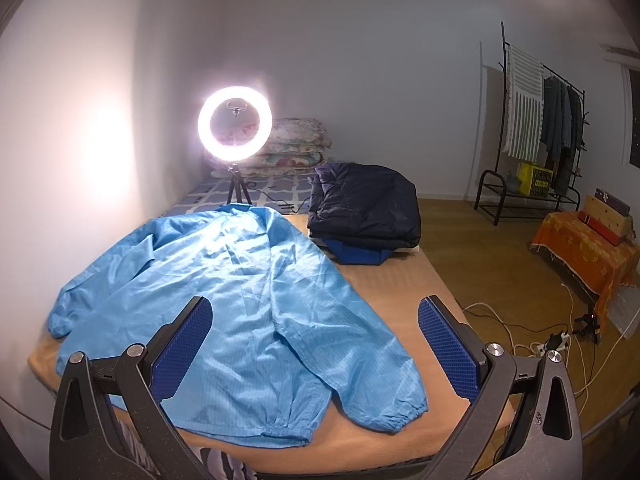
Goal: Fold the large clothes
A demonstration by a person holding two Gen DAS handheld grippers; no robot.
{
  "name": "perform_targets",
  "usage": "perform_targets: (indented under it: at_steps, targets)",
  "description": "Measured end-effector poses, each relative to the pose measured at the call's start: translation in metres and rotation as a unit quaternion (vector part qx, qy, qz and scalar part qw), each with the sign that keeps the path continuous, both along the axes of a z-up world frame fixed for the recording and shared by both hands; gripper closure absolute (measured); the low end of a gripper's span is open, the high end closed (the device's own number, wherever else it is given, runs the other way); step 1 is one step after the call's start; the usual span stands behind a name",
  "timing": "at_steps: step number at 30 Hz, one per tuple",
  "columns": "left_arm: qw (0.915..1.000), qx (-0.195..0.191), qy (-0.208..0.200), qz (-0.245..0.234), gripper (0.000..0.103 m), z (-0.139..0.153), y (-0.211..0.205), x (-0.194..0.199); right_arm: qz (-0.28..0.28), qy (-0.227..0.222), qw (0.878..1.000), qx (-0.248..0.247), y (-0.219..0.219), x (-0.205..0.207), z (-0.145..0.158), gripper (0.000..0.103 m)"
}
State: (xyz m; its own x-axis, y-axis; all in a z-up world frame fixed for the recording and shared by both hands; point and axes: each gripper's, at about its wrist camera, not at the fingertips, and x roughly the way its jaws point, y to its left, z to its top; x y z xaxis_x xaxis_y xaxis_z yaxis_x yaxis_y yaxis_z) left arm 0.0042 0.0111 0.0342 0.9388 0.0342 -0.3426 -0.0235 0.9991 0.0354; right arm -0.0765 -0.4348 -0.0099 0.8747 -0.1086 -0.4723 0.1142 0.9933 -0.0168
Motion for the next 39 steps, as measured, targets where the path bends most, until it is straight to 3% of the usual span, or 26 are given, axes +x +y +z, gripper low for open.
perform_targets:
  at_steps: [22,39]
  targets:
    - [0.9994,0.013,0.020,0.024,0.000,-0.039,0.013,0.013,0.005,0.019,1.000,-0.007,0.021,0.017,-0.008,0.001]
    - [0.9939,0.013,0.052,0.096,0.000,-0.094,0.076,0.027,0.054,0.018,0.998,-0.026,0.065,0.059,-0.005,0.001]
